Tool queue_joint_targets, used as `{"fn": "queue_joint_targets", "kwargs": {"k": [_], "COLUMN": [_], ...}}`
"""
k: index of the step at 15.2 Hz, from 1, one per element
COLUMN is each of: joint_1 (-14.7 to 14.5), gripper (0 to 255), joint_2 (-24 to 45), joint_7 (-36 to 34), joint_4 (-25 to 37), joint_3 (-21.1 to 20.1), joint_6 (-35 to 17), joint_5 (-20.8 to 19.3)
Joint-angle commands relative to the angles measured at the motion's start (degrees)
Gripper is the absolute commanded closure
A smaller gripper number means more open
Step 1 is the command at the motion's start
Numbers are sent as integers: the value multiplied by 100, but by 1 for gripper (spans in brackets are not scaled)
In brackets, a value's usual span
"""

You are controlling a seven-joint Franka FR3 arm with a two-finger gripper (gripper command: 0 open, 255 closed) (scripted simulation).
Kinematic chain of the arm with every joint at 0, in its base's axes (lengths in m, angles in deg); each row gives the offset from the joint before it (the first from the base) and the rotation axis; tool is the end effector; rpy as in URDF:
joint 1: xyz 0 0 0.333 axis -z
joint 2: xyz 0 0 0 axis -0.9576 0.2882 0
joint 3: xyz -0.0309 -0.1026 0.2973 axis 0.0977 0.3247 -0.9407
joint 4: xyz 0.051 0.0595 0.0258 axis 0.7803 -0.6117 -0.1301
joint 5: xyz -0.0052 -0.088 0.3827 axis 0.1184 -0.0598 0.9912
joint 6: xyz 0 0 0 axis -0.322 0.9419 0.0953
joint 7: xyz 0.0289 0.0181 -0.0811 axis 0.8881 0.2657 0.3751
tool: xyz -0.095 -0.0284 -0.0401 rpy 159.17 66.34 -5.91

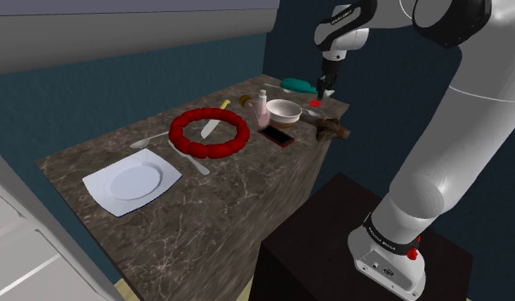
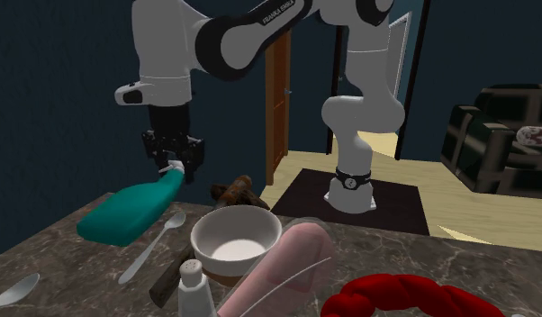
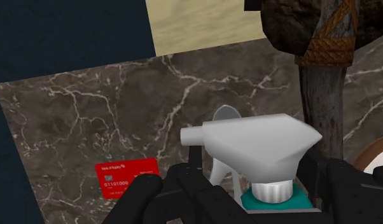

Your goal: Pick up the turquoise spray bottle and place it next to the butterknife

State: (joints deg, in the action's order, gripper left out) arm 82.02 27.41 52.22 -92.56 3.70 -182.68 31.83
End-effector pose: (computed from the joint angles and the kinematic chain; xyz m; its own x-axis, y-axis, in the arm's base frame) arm 0.4818 -0.3304 0.4155 0.9980 0.0542 -0.0338 0.0564 -0.9961 0.0676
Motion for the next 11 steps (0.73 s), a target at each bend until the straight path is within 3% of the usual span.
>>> {"fn": "queue_joint_targets", "kwargs": {"k": [1,5,11], "joint_1": [-9,-20,-442], "gripper": [255,255,255], "joint_2": [-72,-161,-1094], "joint_7": [-17,-33,-995], "joint_4": [69,234,-791], "joint_3": [4,7,-332], "joint_6": [135,382,271], "joint_5": [-34,-75,-530]}}
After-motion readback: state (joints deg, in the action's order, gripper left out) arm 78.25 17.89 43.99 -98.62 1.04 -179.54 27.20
